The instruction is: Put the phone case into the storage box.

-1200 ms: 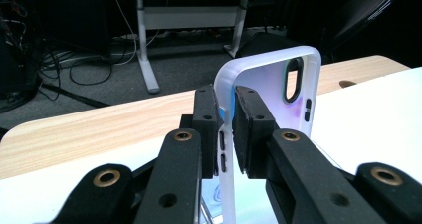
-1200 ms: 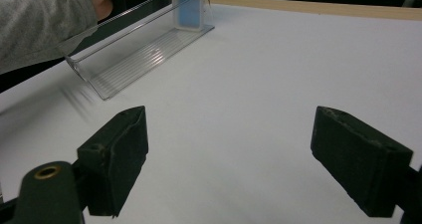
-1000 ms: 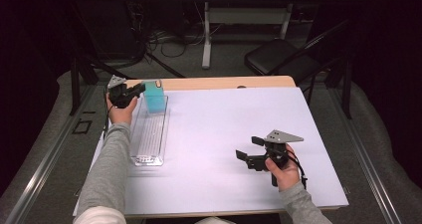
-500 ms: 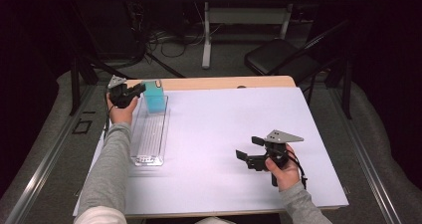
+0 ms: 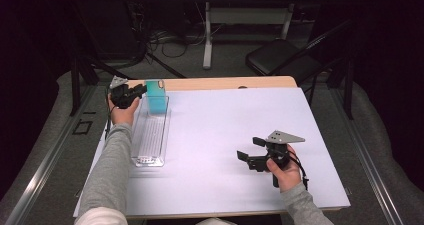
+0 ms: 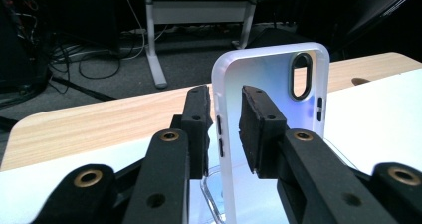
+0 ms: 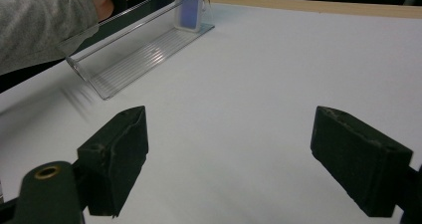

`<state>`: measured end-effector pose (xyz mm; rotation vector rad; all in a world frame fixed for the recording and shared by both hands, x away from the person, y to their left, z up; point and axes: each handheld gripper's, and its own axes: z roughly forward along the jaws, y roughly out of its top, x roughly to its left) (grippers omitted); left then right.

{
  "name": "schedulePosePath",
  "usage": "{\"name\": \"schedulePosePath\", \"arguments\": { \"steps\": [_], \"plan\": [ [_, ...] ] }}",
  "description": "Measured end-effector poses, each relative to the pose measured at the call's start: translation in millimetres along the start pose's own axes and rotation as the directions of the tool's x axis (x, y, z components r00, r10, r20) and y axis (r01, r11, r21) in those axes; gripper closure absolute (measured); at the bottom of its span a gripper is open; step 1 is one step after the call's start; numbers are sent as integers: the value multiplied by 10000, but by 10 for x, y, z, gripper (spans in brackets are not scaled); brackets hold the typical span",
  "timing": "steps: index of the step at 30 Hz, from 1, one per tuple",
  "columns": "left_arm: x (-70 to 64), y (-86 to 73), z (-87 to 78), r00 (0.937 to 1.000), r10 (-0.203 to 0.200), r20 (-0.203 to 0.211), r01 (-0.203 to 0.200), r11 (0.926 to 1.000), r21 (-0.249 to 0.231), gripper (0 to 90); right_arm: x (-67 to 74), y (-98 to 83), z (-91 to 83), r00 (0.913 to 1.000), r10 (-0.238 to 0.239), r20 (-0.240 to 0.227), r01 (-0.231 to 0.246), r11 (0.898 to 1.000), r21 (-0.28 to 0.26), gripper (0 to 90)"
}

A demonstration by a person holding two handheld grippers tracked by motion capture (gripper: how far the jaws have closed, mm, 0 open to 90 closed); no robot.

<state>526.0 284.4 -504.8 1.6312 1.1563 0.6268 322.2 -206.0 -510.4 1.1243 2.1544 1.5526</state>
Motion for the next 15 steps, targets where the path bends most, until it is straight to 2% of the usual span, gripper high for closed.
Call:
{"name": "schedulePosePath", "arguments": {
  "steps": [8, 15],
  "plan": [
    [24, 2, -16, 9996, -164, -225, 163, 9999, -44, 578, 2, 1, 1, 10000, 7, -17, -7, 10000, -15, 148],
    [25, -4, -14, 9991, -300, -297, 301, 9995, 9, 494, 3, 1, 1, 10000, -16, -16, 16, 10000, -13, 148]
  ]
}}
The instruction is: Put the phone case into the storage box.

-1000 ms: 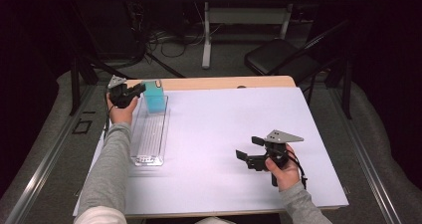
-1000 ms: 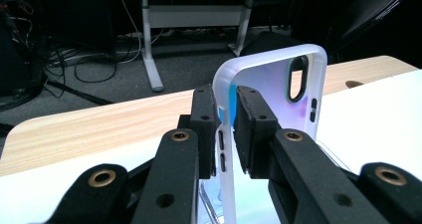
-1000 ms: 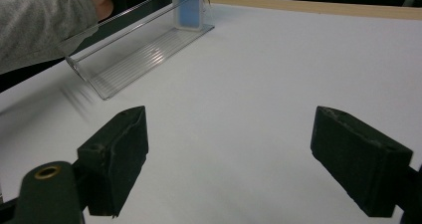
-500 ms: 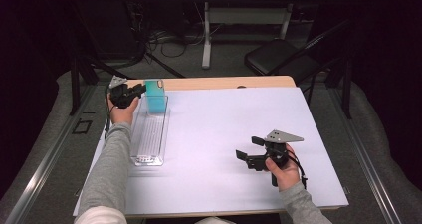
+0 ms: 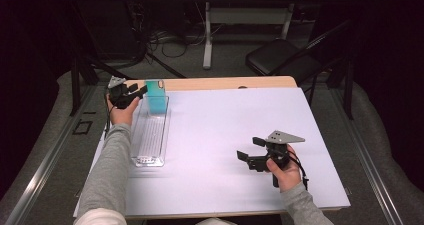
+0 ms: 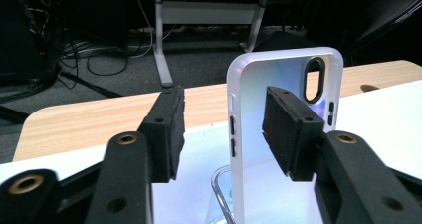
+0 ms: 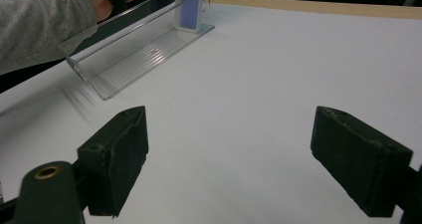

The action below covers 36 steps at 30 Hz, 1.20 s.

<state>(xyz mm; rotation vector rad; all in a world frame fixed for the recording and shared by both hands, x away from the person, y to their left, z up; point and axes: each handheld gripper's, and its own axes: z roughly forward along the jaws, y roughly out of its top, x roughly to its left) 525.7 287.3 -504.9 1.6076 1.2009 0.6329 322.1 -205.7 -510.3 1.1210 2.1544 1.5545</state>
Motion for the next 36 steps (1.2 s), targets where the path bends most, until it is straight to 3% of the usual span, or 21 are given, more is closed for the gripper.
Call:
{"name": "schedulePosePath", "arguments": {
  "steps": [7, 17, 20, 28, 36],
  "plan": [
    [-8, 15, -17, 9990, 224, -394, -216, 9996, 185, 461, -1, 1, 3, 10000, -3, -7, 3, 10000, -6, 148],
    [-11, 32, -76, 9993, -23, -377, 47, 9980, 638, 441, -2, 1, 4, 10000, -34, -39, 34, 10000, 26, 148],
    [-31, 47, -96, 9982, 221, -551, -181, 9973, 713, 432, -6, 2, 3, 10000, -37, -49, 37, 10000, -61, 148],
    [-51, 80, -131, 9975, 346, -609, -306, 9974, 656, 405, -8, -3, 17, 9999, -55, -85, 55, 10000, 0, 148],
    [-46, 127, -204, 9983, 145, -565, -115, 9985, 535, 347, -6, 6, 0, 9999, -59, -112, 58, 9999, -92, 148]
  ]
}}
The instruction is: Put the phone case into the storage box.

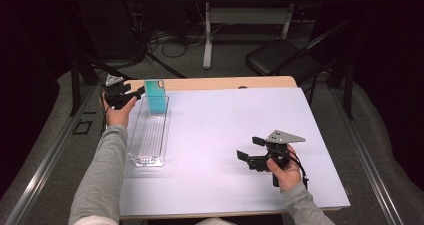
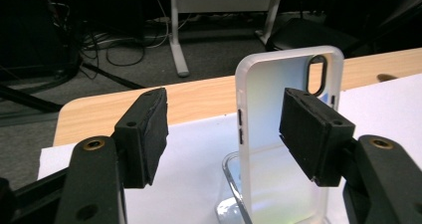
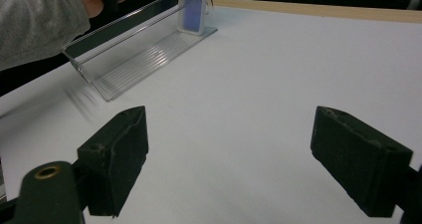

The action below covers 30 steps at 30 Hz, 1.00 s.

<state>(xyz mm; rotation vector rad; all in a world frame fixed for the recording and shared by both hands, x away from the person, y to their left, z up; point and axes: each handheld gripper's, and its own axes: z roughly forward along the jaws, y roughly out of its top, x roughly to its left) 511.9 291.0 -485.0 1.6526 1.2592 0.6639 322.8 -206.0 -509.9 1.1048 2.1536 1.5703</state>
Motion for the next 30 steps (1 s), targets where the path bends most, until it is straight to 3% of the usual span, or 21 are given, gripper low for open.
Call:
{"name": "schedulePosePath", "arguments": {
  "steps": [4, 9, 12, 18, 21, 23, 26, 30],
  "plan": [
    [15, 10, -41, 9995, -270, 145, 269, 9996, 74, 272, 7, -5, 11, 10000, -4, -10, 4, 10000, 93, 148],
    [26, 42, -116, 9981, -534, 314, 537, 9985, -85, 244, 12, -3, 4, 10000, -38, 30, 38, 10000, 75, 145],
    [10, 68, -157, 9987, -463, 194, 466, 9988, -158, 232, 10, -1, 1, 9994, -187, 307, 188, 9998, -30, 135],
    [-17, 100, -245, 9966, -571, 595, 582, 9981, -176, 205, -2, 9, -12, 9993, -79, 361, 81, 10000, -56, 58],
    [-58, 116, -286, 9974, -277, 670, 271, 9996, 97, 153, -5, 13, -14, 9998, 62, 182, -59, 9998, -186, 26],
    [-83, 121, -319, 9964, -210, 822, 211, 9998, -8, 153, 3, 17, -21, 9998, 176, 117, -172, 9995, -277, 18],
    [-120, 123, -369, 9954, -36, 957, 54, 9998, -185, 143, 8, 21, -25, 9999, 73, 150, -69, 9996, -260, 12],
    [-167, 109, -407, 9942, 290, 1040, -284, 9996, -76, 98, 16, 24, -29, 9997, -97, 208, 101, 9998, -175, 0]
  ]
}}
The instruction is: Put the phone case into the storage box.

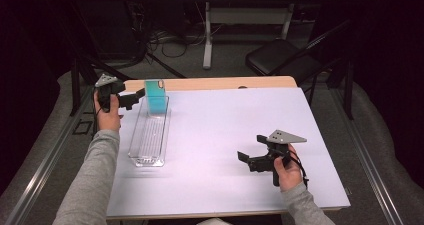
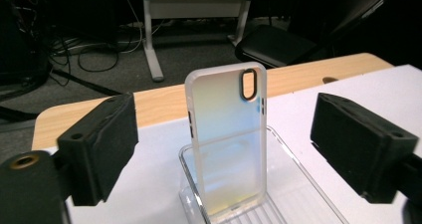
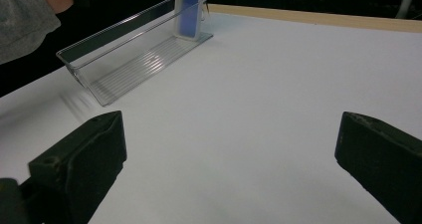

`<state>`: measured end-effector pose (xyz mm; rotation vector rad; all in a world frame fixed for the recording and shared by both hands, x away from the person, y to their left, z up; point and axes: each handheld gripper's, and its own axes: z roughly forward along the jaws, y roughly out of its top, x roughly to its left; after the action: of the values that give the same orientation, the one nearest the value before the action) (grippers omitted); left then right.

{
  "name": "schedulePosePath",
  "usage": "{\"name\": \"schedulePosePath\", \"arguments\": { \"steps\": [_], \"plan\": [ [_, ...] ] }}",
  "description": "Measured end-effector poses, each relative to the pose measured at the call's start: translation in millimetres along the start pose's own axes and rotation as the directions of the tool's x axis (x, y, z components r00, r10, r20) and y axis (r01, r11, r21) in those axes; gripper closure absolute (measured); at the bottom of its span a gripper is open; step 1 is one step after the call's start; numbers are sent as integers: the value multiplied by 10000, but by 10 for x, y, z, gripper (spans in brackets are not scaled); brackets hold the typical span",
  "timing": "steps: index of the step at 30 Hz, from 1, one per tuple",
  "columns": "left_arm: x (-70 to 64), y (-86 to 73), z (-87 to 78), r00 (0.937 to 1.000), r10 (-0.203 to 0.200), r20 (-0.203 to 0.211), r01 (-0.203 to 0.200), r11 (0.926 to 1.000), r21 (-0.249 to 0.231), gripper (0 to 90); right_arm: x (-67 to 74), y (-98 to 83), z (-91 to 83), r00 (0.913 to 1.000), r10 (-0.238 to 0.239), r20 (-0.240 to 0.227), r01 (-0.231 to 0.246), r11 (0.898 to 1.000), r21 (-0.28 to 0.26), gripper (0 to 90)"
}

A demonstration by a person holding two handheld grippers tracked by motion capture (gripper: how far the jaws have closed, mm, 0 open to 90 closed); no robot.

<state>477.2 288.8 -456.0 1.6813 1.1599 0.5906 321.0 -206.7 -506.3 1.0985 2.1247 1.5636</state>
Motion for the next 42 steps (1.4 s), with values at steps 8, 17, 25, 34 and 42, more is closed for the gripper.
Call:
{"name": "schedulePosePath", "arguments": {
  "steps": [8, 17, 25, 34, 42],
  "plan": [
    [-89, -27, -33, 9994, 251, 240, -255, 9995, 182, 6, 24, -10, 10, 9989, -266, 376, 258, 9995, 203, 0],
    [-169, -12, -64, 9985, 306, 458, -319, 9991, 273, 6, 14, -4, -6, 9980, -318, 545, 309, 9994, 179, 0],
    [-255, 8, -113, 9964, 496, 691, -520, 9981, 328, 6, 7, -1, -16, 9975, -395, 593, 384, 9991, 193, 0],
    [-334, 37, -227, 9946, 330, 984, -357, 9990, 257, 6, 18, 10, -27, 9968, -500, 628, 488, 9986, 207, 0],
    [-432, 7, -345, 9914, 355, 1258, -378, 9992, 161, 6, 19, 23, -39, 9964, -585, 610, 569, 9980, 266, 0]
  ]
}}
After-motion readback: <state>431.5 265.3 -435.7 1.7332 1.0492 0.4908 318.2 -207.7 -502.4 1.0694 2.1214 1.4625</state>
